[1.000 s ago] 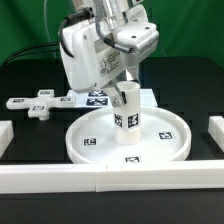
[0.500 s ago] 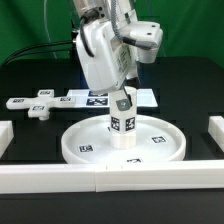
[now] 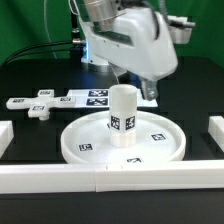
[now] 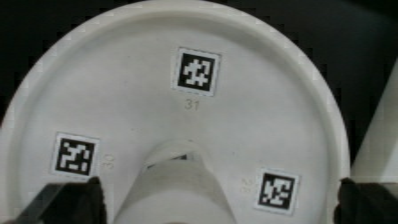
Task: Assemble round table
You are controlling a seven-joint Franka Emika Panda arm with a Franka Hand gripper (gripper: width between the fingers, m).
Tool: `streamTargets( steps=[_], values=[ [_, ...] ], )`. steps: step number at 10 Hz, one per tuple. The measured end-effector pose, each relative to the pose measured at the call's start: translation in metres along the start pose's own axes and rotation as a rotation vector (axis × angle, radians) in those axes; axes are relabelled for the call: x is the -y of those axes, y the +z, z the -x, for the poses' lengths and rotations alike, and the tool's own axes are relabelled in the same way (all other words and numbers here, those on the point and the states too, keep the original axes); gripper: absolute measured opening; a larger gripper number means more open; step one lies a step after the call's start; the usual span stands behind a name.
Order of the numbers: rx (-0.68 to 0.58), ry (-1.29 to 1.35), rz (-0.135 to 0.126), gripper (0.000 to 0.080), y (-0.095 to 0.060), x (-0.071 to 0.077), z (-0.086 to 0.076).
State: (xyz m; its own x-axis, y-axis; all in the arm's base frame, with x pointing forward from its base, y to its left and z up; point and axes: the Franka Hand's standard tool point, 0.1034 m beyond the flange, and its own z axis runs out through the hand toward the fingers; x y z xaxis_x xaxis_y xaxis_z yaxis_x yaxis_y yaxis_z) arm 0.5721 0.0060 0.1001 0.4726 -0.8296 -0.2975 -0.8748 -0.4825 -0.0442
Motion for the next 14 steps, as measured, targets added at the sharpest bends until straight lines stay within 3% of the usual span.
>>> streamTargets(
  steps=[1,2,6,7,10,14],
  values=[
    [0.020,-0.122,0.044,0.0648,-0.002,0.004,0.007],
    [0.025,-0.205,0.058,0.0648,-0.002,0.006,0.013],
    [0.031,-0.222,0.068,0.0649,0.002,0.002,0.013],
    [0.030,-0.342,0.107,0.0648,0.001,-0.001,0.017],
    [0.047,-0.541,0.113,0.0648,-0.015,-0.002,0.022],
    [0.050,-0.571,0.111,0.0648,-0.015,-0.003,0.022]
  ],
)
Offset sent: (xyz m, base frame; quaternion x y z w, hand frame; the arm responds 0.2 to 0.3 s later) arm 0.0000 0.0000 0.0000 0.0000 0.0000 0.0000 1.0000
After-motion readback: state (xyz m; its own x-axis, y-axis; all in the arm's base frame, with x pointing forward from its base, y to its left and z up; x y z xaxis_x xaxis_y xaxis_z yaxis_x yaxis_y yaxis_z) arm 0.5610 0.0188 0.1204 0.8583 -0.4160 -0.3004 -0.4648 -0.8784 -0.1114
